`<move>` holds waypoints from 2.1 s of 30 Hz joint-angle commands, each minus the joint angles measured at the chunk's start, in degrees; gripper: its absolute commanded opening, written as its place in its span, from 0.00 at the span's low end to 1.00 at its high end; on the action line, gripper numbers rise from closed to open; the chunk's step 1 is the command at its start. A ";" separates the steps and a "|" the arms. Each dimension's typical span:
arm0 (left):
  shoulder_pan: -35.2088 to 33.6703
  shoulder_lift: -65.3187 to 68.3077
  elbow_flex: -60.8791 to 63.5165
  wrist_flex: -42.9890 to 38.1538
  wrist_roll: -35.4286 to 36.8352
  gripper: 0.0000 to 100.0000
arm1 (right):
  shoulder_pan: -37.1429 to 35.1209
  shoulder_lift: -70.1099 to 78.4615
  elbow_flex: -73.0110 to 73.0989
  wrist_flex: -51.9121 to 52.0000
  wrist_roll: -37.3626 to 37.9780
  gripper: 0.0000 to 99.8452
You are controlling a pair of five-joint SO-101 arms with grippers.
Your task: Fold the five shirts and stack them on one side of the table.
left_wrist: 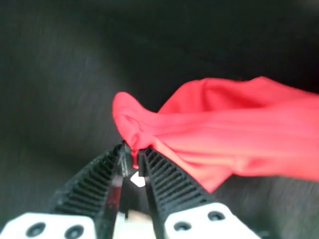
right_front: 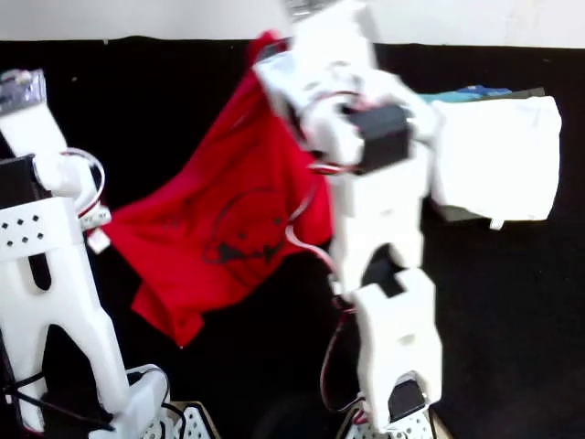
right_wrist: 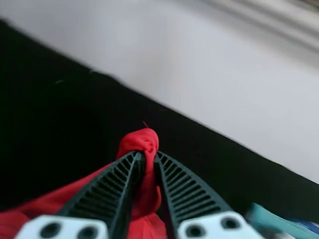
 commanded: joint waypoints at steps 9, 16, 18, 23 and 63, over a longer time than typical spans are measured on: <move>-17.45 -1.01 0.84 0.53 -5.63 0.01 | -9.01 11.12 10.33 -38.73 5.80 0.01; -18.77 -0.92 0.84 0.53 -5.71 0.01 | -14.29 11.91 12.70 -36.53 8.26 0.07; -18.68 -0.92 0.84 0.53 -5.71 0.01 | -15.16 11.91 12.53 -33.19 8.26 0.16; -18.86 -0.57 0.92 0.53 -5.71 0.01 | -15.52 11.12 8.66 -22.99 8.26 0.18; -22.37 -0.48 17.27 -32.18 -5.71 0.01 | -18.95 16.48 33.54 11.12 -5.89 0.35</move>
